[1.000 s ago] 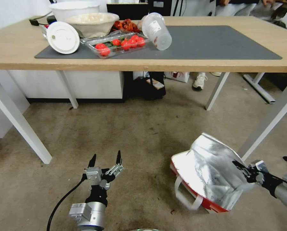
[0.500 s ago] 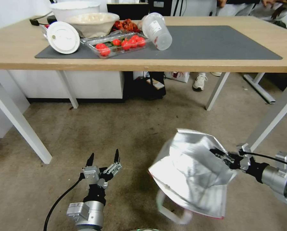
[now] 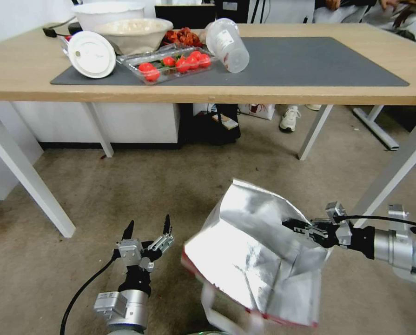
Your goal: Pick up the food delivery bag from the floor and place it on the table.
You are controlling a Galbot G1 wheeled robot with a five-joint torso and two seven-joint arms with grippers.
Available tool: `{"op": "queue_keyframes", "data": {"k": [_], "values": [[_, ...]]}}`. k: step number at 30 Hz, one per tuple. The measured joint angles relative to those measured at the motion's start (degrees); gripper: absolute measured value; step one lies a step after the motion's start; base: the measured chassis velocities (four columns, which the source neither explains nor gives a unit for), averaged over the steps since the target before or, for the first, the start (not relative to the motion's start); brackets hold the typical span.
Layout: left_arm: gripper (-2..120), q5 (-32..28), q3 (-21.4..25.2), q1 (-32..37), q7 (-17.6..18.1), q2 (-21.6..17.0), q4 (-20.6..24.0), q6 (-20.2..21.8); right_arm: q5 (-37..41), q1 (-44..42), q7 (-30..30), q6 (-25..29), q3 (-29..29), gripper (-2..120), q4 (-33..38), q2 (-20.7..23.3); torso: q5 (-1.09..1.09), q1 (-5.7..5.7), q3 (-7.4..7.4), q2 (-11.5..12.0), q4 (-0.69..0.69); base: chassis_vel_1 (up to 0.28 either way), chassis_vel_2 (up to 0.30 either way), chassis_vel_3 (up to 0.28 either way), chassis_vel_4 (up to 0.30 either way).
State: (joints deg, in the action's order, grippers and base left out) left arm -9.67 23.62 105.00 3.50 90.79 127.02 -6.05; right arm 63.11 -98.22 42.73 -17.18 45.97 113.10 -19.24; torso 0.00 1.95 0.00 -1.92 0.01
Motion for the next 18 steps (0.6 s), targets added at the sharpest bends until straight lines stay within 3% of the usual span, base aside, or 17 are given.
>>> {"op": "queue_keyframes", "data": {"k": [1,3,18], "values": [[100,0.0,0.0,0.0,0.0,0.0,0.0,0.0,0.0,0.0,0.0,0.0,0.0,0,0.0,0.0,0.0,0.0,0.0,0.0,0.0,0.0,0.0,0.0,0.0],[100,-0.2,0.2,0.0,0.0,-0.1,0.0,0.2,1.0,0.3,6.1,1.1,0.8,0,-1.8,1.6,0.0,0.0,0.0,0.0,-0.01,0.0,0.0,0.0,0.0],[100,0.0,0.3,-0.3,1.2,-0.3,1.0,1.4,2.0,0.4,8.7,1.0,0.5,0,-1.9,1.7,0.0,0.0,0.0,0.0,-0.01,0.0,0.0,0.0,0.0]]}}
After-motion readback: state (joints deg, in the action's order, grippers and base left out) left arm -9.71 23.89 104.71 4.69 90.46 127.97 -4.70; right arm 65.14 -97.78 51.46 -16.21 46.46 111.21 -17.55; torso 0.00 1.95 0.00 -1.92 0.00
